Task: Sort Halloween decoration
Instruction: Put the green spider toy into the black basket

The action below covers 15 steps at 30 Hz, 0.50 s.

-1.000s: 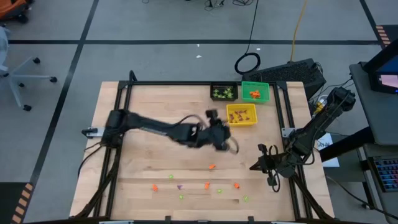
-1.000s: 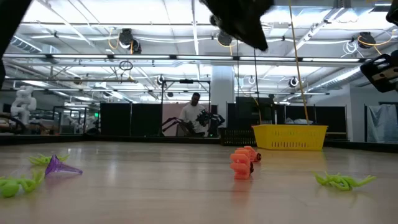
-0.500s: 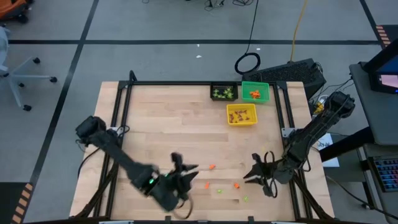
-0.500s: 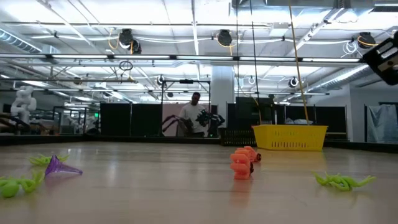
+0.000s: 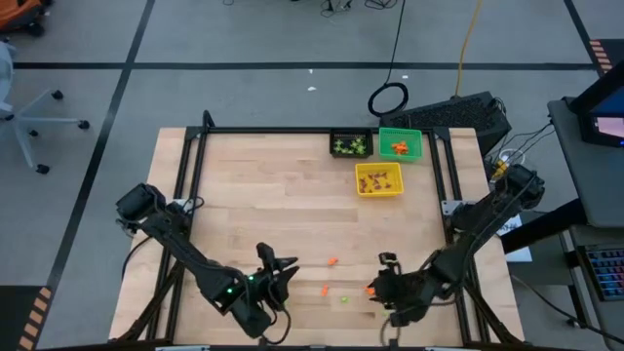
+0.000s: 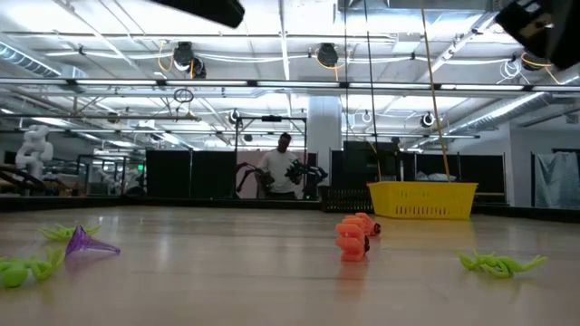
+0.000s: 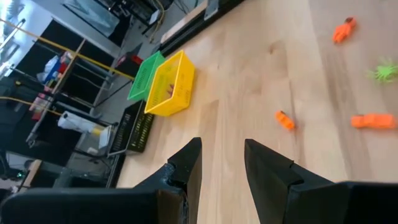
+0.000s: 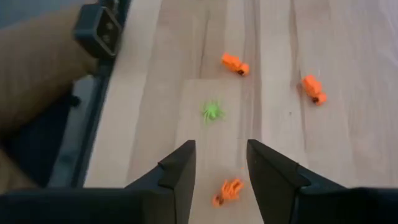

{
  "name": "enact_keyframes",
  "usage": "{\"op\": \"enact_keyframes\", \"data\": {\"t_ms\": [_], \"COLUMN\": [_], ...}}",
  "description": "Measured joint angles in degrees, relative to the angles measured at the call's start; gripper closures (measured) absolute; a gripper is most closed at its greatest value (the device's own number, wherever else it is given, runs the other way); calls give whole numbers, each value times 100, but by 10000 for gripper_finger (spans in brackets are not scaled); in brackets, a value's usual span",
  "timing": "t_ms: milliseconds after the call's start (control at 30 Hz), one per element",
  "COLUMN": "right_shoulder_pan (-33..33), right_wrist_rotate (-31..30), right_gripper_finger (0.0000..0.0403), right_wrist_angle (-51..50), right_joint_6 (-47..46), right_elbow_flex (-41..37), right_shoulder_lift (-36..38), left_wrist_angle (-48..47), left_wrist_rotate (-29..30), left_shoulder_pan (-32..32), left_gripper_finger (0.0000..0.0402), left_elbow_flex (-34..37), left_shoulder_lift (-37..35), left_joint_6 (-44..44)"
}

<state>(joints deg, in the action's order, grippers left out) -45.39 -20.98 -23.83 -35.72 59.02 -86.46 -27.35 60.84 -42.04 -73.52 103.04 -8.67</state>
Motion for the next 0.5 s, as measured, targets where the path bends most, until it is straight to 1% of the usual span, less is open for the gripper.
{"op": "enact_keyframes", "data": {"t_ms": [100, 200, 333, 500], "right_shoulder_pan": [194, 412, 679, 951], "right_wrist_rotate": [59, 502, 844, 1359], "right_gripper_finger": [271, 270, 270, 270], "right_wrist_angle": [-317, -376, -281, -13], "right_joint_6": [148, 508, 910, 1223], "right_elbow_flex": [426, 712, 918, 995], "right_shoulder_lift": [-451, -890, -1375, -1888], "left_wrist_angle": [-4, 77, 122, 131], "left_wrist_rotate": [-79, -84, -225, -237], "left_shoulder_pan": [76, 134, 182, 184], "left_gripper_finger": [286, 286, 286, 286], "left_elbow_flex": [104, 212, 493, 693], "left_shoulder_lift": [0, -2, 0, 2], "left_joint_6": [0, -2, -166, -399]}}
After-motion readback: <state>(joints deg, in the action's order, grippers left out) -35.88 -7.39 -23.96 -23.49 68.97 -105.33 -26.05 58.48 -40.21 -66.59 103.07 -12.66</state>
